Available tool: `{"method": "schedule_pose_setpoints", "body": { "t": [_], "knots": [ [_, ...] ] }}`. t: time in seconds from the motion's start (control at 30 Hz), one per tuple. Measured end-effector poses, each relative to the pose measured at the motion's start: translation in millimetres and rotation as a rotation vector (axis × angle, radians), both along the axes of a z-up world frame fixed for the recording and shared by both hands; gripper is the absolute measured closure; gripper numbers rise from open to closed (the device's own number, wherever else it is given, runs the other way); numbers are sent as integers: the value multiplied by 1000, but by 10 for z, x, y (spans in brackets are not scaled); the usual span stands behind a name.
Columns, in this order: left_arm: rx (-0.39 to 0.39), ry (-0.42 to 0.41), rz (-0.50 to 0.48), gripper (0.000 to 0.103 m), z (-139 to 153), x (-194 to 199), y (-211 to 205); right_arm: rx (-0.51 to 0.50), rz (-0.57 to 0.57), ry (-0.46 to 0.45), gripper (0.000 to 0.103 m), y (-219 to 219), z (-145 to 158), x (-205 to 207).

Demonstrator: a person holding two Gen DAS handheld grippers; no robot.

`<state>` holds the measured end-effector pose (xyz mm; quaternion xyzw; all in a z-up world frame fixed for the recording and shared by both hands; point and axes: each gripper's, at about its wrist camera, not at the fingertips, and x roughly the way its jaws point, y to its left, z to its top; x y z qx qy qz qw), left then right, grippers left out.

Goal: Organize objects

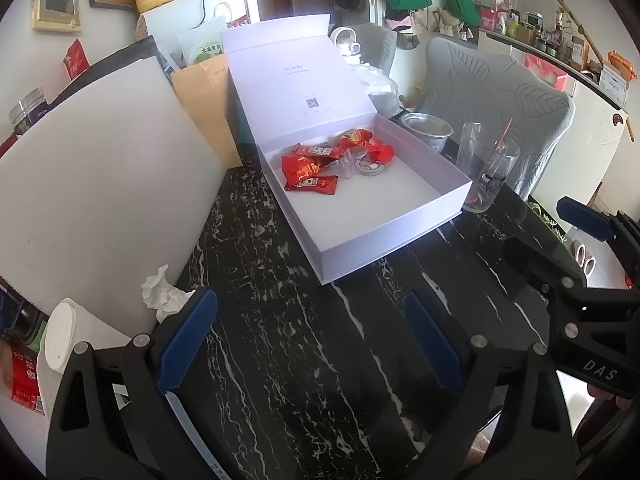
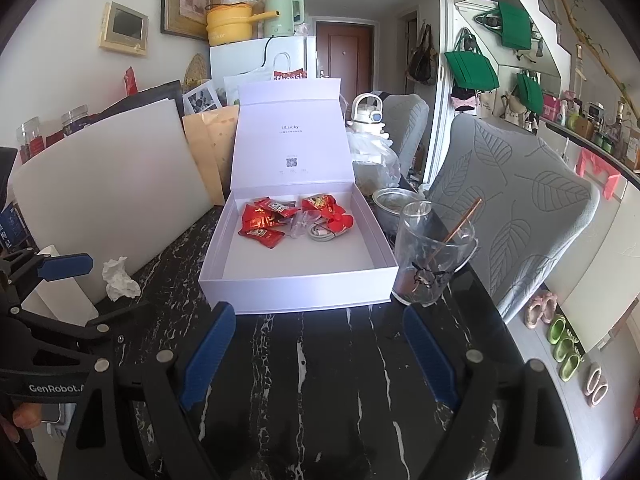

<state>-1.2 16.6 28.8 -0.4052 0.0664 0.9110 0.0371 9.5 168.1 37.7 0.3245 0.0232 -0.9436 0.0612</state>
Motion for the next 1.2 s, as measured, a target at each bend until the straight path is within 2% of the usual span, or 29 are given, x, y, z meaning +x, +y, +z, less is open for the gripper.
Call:
{"method": "schedule_pose_setpoints", "body": {
  "t": [1.2],
  "knots": [
    [-27,-38,7,8,-137,30,42,20,-30,-36,16,44,-108,25]
  ]
}}
